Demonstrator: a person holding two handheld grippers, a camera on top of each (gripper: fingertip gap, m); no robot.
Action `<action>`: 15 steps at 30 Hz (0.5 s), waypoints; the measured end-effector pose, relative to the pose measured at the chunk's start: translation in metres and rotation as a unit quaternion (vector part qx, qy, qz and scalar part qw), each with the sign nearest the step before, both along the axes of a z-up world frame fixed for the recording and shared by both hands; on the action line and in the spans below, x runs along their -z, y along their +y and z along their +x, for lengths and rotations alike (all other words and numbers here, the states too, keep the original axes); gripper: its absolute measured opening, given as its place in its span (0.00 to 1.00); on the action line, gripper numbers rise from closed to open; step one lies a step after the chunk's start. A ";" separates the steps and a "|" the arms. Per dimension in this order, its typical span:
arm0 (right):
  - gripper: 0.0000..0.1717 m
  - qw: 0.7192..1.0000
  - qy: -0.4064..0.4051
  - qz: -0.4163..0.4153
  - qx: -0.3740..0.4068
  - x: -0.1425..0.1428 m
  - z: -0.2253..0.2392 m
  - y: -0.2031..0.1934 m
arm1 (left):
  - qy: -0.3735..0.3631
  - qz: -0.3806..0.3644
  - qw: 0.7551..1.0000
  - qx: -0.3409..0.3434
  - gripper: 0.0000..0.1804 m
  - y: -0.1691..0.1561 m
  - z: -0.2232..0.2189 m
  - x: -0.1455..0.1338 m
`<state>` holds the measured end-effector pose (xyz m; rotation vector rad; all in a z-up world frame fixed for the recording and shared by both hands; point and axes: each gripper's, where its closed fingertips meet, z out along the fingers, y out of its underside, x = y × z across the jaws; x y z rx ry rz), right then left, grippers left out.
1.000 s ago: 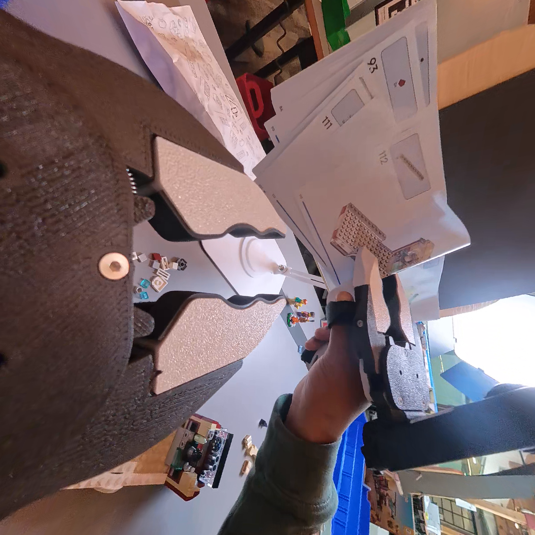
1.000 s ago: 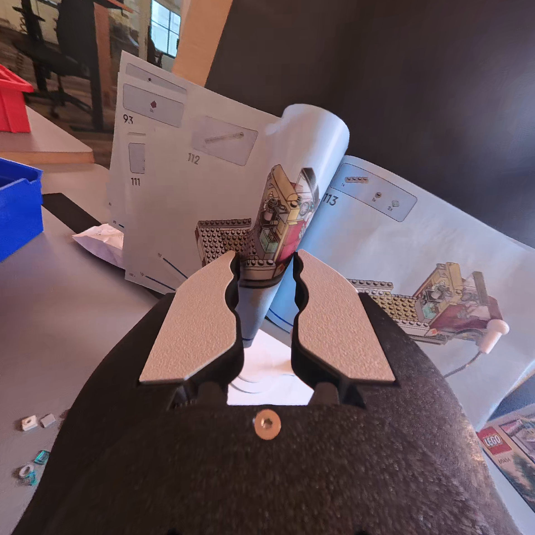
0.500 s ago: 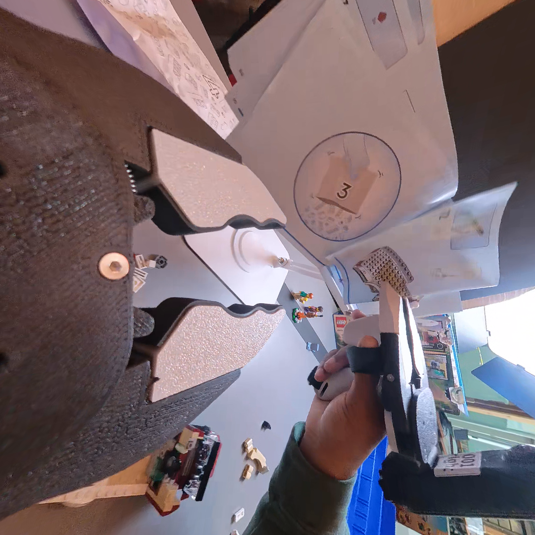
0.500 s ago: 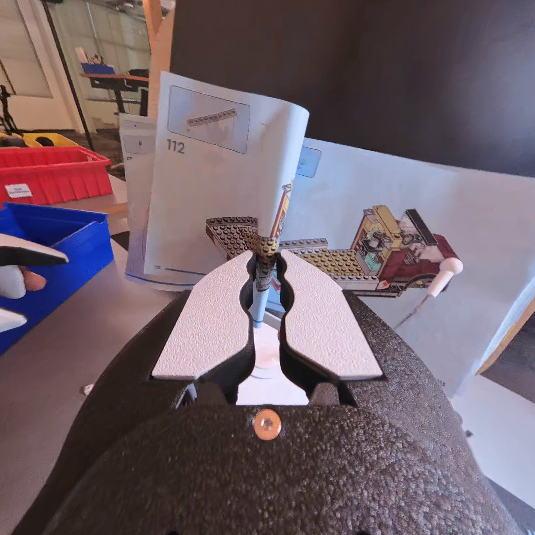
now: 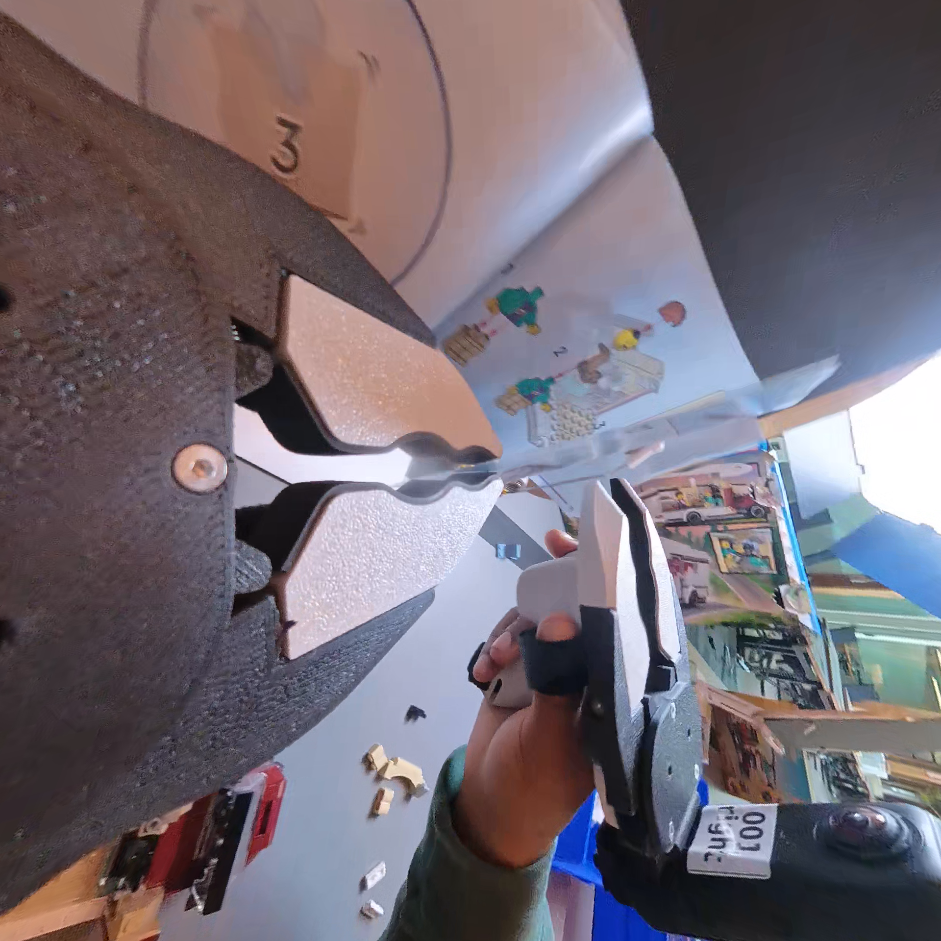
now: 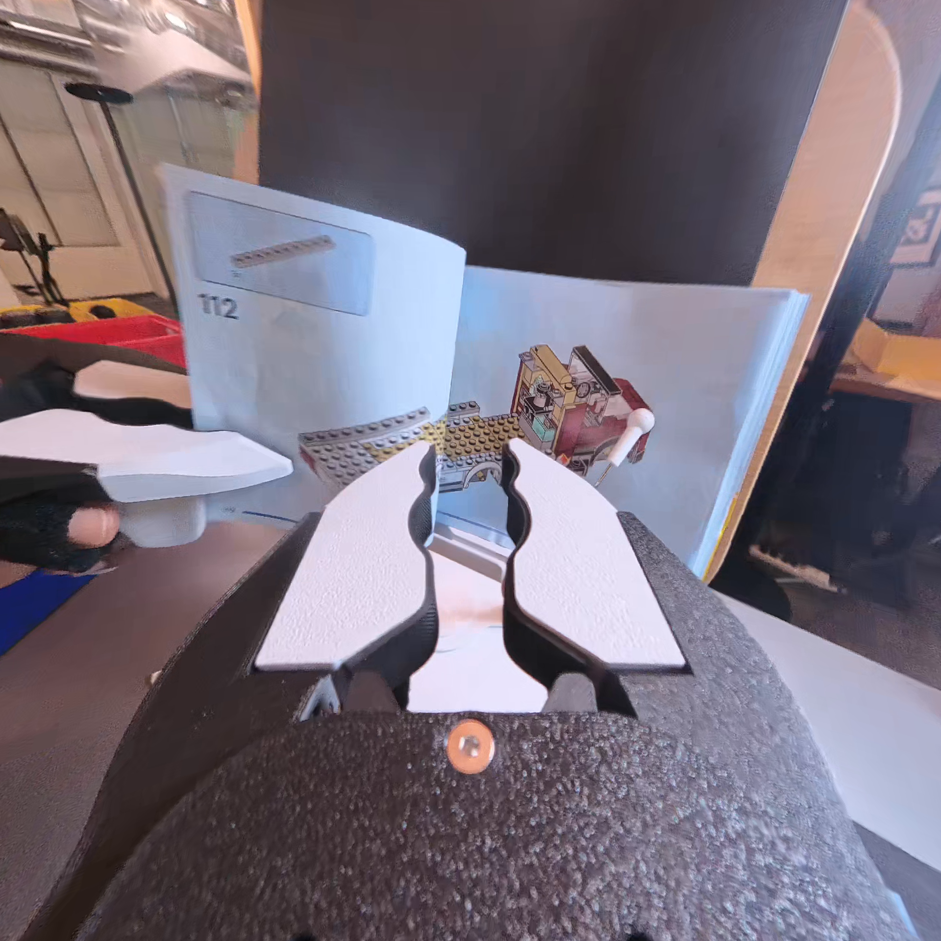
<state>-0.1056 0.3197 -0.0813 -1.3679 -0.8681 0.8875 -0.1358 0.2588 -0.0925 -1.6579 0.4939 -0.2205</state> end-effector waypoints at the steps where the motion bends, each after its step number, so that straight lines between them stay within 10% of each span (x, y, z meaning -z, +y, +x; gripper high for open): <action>1: 0.18 1.000 0.011 0.014 -0.008 -0.005 0.006 -0.005 | 0.001 0.009 1.000 0.009 0.03 0.001 0.008 -0.004; 10: 0.46 0.975 -0.141 0.165 -0.037 0.050 0.013 -0.045 | -0.099 0.008 0.989 0.110 0.17 0.014 0.064 -0.031; 15: 0.17 0.989 -0.055 0.126 0.050 0.026 0.005 -0.021 | -0.117 0.005 0.981 0.152 0.24 0.011 0.080 -0.045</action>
